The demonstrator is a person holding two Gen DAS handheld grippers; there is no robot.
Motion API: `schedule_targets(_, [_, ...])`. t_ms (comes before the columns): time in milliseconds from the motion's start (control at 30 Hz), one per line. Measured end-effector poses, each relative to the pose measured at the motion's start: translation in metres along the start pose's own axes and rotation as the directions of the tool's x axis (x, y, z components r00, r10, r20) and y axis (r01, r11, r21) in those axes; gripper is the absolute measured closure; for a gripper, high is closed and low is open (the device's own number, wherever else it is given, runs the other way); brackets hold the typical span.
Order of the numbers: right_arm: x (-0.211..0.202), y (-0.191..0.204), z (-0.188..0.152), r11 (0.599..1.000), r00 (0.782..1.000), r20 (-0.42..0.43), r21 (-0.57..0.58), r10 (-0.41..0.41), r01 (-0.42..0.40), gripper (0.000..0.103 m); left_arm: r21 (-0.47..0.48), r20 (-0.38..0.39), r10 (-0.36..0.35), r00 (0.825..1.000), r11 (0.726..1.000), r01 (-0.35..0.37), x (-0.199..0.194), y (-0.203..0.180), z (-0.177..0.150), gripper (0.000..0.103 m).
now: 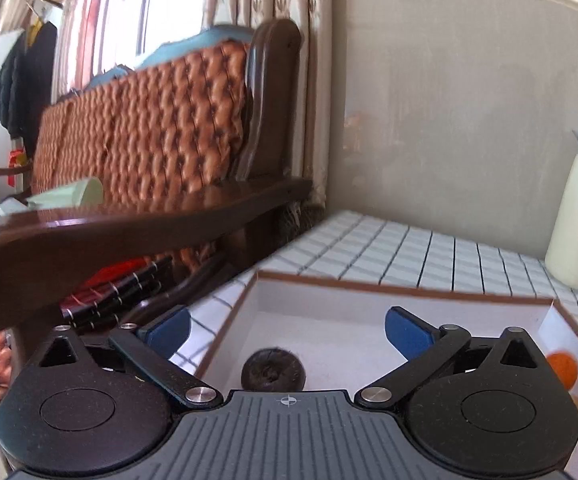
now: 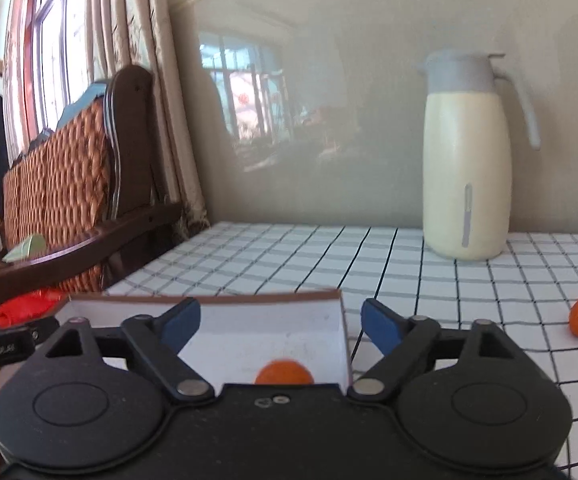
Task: Organize fruits
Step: 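Open both tools to drop the dark fruit and orange into the box, then move both open tools back toward the carrot piece and oranges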
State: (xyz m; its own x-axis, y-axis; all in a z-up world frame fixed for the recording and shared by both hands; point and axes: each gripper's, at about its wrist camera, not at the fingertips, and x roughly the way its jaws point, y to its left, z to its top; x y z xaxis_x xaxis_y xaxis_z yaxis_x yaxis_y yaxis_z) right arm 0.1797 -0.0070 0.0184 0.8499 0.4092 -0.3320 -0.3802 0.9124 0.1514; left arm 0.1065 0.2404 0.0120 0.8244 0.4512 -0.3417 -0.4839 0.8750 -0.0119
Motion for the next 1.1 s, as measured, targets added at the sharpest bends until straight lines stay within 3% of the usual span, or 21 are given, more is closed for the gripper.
schedule_targets(33, [-0.011, -0.003, 0.007, 1.000, 0.998, 0.056, 0.025, 0.003, -0.005, 0.006, 0.003, 0.030, -0.009, 1.000, 1.000, 0.009, -0.008, -0.001, 0.005, 0.000])
schedule_targets(100, [-0.028, -0.006, 0.014, 0.999, 0.991, 0.134, 0.052, 0.007, -0.014, 0.006, 0.017, 0.067, 0.006, 0.998, 1.000, -0.007, -0.021, -0.003, 0.012, 0.000])
schedule_targets(200, [-0.039, -0.011, 0.018, 0.999, 0.987, 0.161, 0.038, 0.022, -0.029, 0.006, 0.009, 0.055, 0.020, 0.998, 1.000, -0.021, -0.031, -0.002, 0.016, 0.000])
schedule_targets(400, [-0.049, -0.023, 0.016, 0.994, 0.985, 0.150, 0.052, 0.086, -0.095, 0.006, 0.049, 0.071, 0.055, 0.996, 0.997, -0.058, -0.050, -0.008, 0.015, 0.000])
schedule_targets(600, [-0.065, -0.023, 0.013, 0.993, 0.984, 0.141, 0.017, 0.111, -0.115, 0.006, 0.004, 0.059, 0.056, 0.997, 0.998, -0.056, -0.065, -0.006, 0.009, 0.000])
schedule_targets(933, [-0.093, -0.044, 0.010, 0.995, 0.984, 0.146, 0.004, 0.100, -0.102, 0.006, 0.006, 0.066, 0.035, 0.997, 0.999, -0.036, -0.085, -0.027, -0.002, 0.000])
schedule_targets(1100, [-0.107, -0.057, 0.006, 0.997, 0.985, 0.153, -0.019, 0.076, -0.074, 0.006, 0.039, 0.062, -0.012, 0.998, 0.999, 0.010, -0.095, -0.051, -0.009, 0.000])
